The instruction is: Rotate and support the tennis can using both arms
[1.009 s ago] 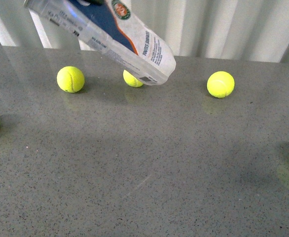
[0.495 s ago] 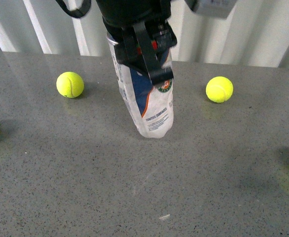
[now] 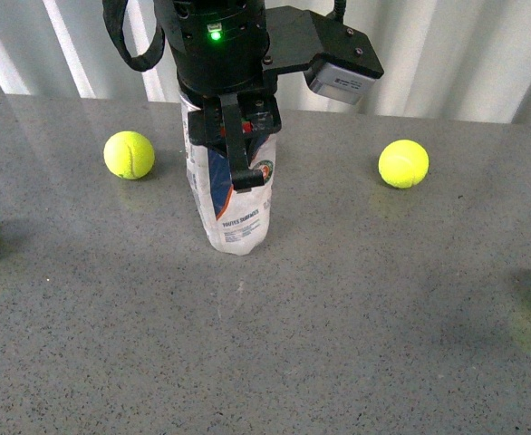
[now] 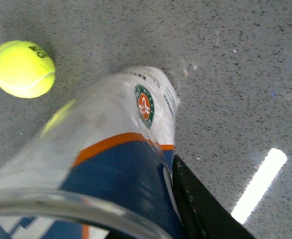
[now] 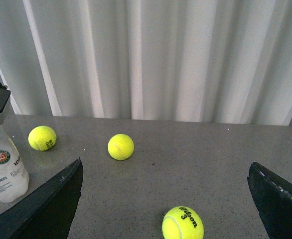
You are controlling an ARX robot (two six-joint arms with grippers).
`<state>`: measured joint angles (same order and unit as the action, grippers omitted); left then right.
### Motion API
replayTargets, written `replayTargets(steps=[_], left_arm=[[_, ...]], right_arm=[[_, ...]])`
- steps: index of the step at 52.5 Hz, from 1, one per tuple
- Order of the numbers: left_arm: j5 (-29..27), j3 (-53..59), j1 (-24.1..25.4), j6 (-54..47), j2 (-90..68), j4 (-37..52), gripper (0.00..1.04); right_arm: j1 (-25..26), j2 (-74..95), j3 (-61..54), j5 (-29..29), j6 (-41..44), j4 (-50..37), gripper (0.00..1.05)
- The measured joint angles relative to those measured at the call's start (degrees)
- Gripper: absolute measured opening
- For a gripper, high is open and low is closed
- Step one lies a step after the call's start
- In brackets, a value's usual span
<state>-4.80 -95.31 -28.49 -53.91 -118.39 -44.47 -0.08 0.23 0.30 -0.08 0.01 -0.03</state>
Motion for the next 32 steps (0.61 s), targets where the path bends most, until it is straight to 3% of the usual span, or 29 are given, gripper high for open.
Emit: replayTargets(steps=[5, 15, 27, 32], left_arm=[[1.5, 0.2, -0.1, 0.2, 0.0, -2.2, 0.27], [1.4, 0.2, -0.1, 0.7, 0.2, -2.0, 0.52], [1.4, 0.2, -0.1, 1.5, 1.0, -2.0, 0.98], [1.6, 0.2, -0.1, 1.8, 1.4, -2.2, 0.97]], right_arm=[[0.0, 0.0, 0.0, 0.0, 0.0, 0.0, 0.98], [0.0, 0.0, 0.0, 0.0, 0.0, 0.0, 0.98], [0.0, 0.0, 0.0, 0.0, 0.0, 0.0, 0.98], [0.0, 0.0, 0.0, 0.0, 0.0, 0.0, 0.98]])
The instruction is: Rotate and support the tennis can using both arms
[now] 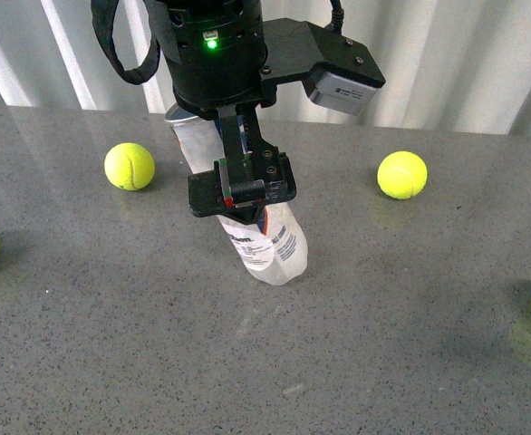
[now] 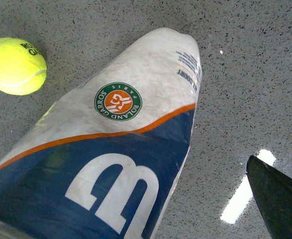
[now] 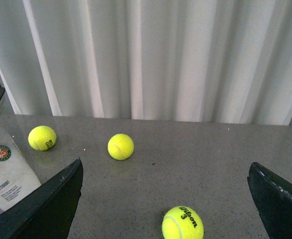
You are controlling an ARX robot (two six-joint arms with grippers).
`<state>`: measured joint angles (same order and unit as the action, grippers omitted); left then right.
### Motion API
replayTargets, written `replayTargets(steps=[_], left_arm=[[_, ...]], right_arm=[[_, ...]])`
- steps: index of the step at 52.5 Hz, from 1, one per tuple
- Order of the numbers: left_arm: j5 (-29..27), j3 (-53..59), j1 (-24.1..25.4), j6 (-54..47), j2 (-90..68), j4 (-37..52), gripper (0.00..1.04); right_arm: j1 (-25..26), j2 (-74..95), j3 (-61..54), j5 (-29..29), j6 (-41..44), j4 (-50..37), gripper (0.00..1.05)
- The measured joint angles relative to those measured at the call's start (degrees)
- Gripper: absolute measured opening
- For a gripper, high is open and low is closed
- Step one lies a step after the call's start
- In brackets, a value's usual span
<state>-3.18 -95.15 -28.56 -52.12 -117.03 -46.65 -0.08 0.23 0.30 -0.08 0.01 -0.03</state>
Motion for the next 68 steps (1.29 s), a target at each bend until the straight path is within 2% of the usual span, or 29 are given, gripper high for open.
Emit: replayTargets(steps=[17, 35, 68], left_arm=[[1.9, 0.3, -0.8, 1.4, 2.6, -1.8, 0.98], [3.0, 8.4, -1.6, 2.7, 6.8, 0.5, 0.98], [5.5, 8.6, -1.2, 6.5, 11.8, 0.0, 0.98]], right_arm=[[0.0, 0.0, 0.0, 0.0, 0.0, 0.0, 0.98], [0.0, 0.0, 0.0, 0.0, 0.0, 0.0, 0.98], [0.0, 0.0, 0.0, 0.0, 0.0, 0.0, 0.98]])
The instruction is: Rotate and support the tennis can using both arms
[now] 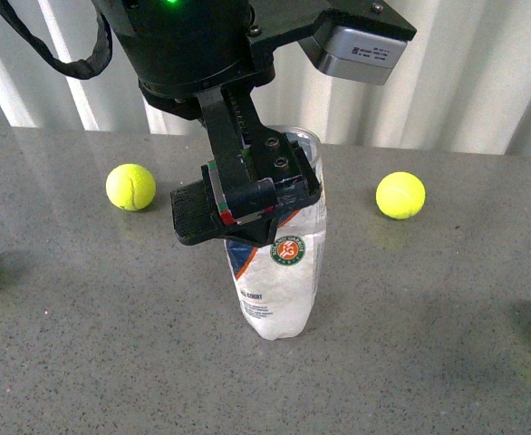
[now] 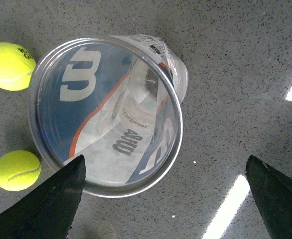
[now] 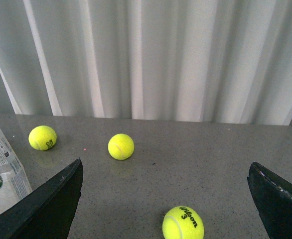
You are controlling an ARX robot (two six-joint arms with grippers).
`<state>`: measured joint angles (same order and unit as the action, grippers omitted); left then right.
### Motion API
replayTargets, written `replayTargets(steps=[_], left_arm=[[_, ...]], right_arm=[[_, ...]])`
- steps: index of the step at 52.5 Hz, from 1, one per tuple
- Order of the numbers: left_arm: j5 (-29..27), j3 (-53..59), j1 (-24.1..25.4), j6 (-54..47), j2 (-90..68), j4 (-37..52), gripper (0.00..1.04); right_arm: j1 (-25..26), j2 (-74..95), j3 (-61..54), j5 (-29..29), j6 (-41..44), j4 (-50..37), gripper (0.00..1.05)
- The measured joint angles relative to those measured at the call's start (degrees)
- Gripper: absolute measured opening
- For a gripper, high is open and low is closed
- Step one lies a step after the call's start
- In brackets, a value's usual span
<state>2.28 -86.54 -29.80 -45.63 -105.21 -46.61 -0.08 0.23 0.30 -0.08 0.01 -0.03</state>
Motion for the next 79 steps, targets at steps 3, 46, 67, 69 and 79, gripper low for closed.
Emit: replayTargets(steps=[3, 46, 67, 69, 79], left_arm=[[1.0, 0.0, 0.2, 1.1, 1.1, -0.1, 0.98], [-18.4, 31.9, 9.0, 46.8, 27.0, 63.3, 0.73], [-13.6, 62.3, 18.1, 46.1, 43.5, 83.4, 0.07], [-12.5, 64.5, 18.8, 45.9, 45.3, 84.0, 0.04], [-9.6, 72.8, 22.5, 45.9, 52.7, 84.8, 0.04]], right_arm=[[0.0, 0.0, 0.0, 0.0, 0.0, 0.0, 0.98], [0.0, 0.0, 0.0, 0.0, 0.0, 0.0, 0.98], [0.0, 0.0, 0.0, 0.0, 0.0, 0.0, 0.98], [0.0, 0.0, 0.0, 0.0, 0.0, 0.0, 0.98], [0.0, 0.0, 0.0, 0.0, 0.0, 0.0, 0.98]])
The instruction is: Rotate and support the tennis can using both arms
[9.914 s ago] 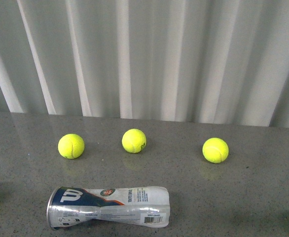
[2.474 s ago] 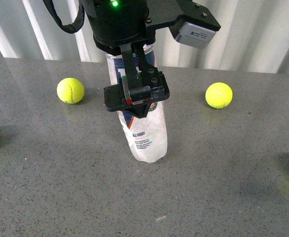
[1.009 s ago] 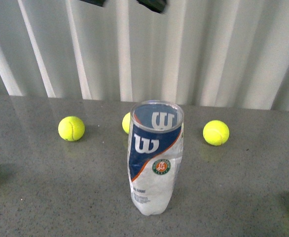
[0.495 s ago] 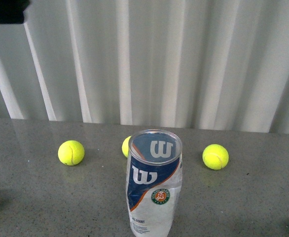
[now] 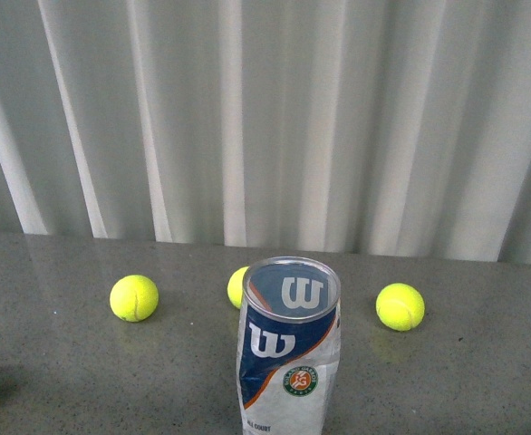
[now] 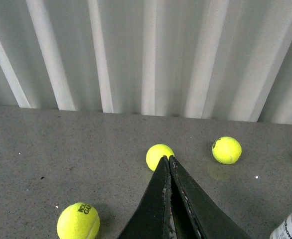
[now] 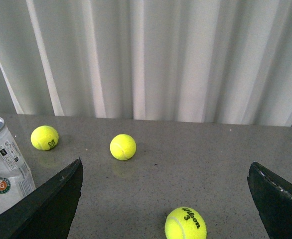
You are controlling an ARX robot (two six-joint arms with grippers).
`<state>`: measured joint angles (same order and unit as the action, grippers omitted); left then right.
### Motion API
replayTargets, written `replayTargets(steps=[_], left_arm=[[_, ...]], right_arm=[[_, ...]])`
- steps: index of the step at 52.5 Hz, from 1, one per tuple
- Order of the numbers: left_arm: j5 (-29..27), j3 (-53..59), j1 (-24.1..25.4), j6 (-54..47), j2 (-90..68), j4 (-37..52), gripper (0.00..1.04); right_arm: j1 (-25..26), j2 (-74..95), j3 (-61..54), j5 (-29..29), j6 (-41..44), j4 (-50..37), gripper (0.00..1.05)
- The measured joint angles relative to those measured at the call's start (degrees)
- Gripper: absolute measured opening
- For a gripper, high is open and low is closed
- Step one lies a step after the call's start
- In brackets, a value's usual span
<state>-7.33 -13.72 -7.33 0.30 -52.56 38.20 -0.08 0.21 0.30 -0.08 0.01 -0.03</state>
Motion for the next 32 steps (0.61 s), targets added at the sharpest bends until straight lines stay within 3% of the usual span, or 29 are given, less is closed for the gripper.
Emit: replayTargets(steps=[13, 16, 32], left_arm=[[2.8, 5.3, 2.4, 0.0, 7.2, -1.5, 0.04], [6.4, 6.4, 5.1, 0.0, 9.1, -2.5, 0.04], [7.2, 10.1, 7.2, 0.0, 18.3, -7.9, 0.04]], right_arm=[[0.0, 0.0, 0.0, 0.0, 0.0, 0.0, 0.98], [0.0, 0.0, 0.0, 0.0, 0.0, 0.0, 0.98], [0.0, 0.0, 0.0, 0.0, 0.0, 0.0, 0.98]])
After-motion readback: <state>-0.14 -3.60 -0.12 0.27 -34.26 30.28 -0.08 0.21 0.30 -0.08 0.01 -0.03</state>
